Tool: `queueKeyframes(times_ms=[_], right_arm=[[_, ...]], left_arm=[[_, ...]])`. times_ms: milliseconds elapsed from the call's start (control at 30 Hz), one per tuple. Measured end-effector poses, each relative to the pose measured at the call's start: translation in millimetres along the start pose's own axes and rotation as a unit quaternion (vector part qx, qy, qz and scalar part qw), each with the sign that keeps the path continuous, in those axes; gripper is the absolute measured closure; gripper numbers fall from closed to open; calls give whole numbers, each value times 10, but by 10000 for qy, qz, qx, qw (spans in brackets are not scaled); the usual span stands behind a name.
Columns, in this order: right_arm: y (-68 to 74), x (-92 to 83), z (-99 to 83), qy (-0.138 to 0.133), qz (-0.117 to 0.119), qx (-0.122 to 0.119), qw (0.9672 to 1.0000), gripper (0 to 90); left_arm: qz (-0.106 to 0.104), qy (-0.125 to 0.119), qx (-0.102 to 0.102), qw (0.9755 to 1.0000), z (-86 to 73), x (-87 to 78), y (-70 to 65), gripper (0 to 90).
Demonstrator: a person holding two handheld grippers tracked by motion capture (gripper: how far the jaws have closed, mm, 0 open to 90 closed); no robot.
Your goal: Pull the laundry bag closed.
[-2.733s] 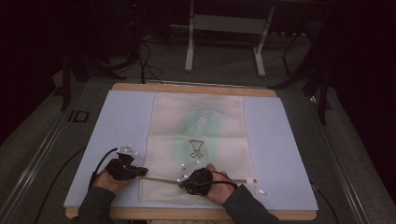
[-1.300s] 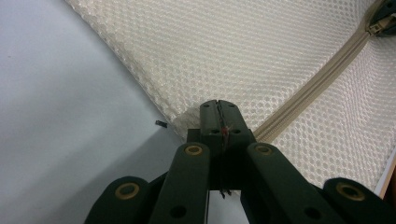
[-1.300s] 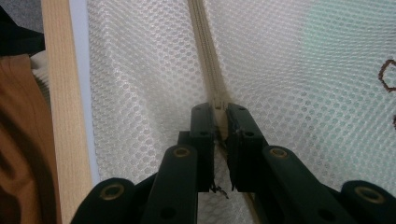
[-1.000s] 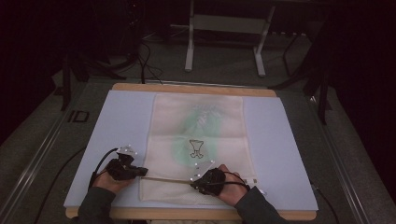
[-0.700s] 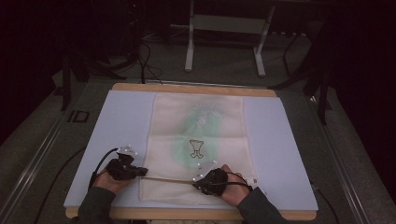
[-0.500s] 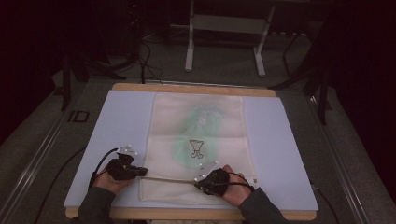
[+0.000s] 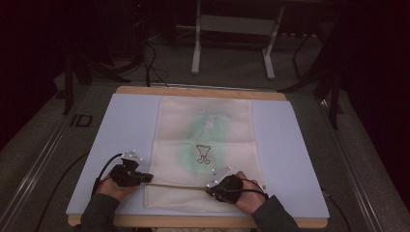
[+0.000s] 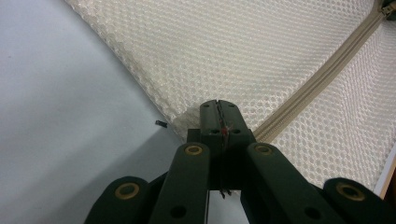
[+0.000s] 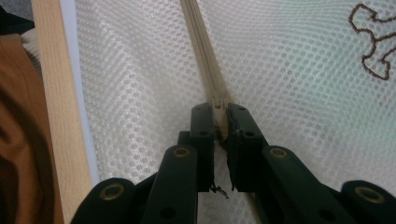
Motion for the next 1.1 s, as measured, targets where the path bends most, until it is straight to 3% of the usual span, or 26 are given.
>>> queueKeyframes(times_ms=[1100], right_arm=[[-89,-139,-178,28,-106,150,9998,822]], left_arm=[[-12,-10,-33,10000,-2,-1,0,900]])
Point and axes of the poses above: each handheld gripper's, and its own axes: x roughly forward along the jaws, z roughly out of its top, y roughly to its left, the point moved 5 cm from there along x, roughly forward along the jaws, and after that the axes turned 13 degrees about x, right-handed, at the moved point
